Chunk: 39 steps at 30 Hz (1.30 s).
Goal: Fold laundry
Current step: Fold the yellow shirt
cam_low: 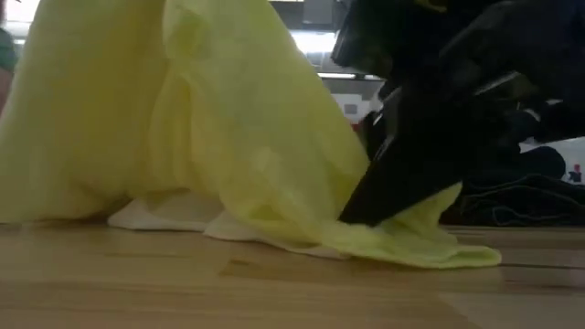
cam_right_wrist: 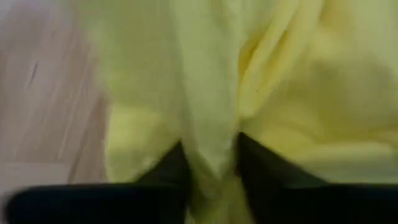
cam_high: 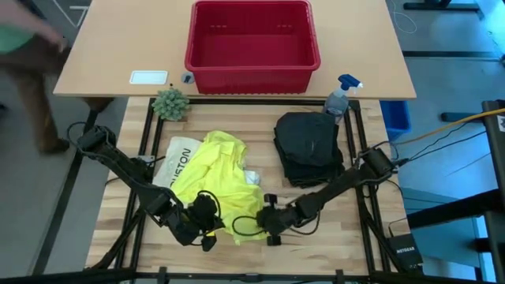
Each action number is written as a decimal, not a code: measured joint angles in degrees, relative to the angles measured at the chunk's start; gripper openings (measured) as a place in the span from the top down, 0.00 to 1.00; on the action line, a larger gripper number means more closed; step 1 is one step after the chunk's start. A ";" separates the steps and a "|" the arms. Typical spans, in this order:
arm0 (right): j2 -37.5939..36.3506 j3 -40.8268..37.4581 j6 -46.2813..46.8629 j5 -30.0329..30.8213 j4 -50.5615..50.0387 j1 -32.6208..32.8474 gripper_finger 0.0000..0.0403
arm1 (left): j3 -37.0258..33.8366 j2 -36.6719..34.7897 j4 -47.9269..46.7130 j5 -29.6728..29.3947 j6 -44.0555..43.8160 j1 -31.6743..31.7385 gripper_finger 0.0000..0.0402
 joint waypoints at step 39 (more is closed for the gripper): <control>-16.90 61.81 -32.50 -15.94 -59.18 -35.27 1.00 | 10.86 -31.69 9.62 -31.03 67.74 12.35 1.00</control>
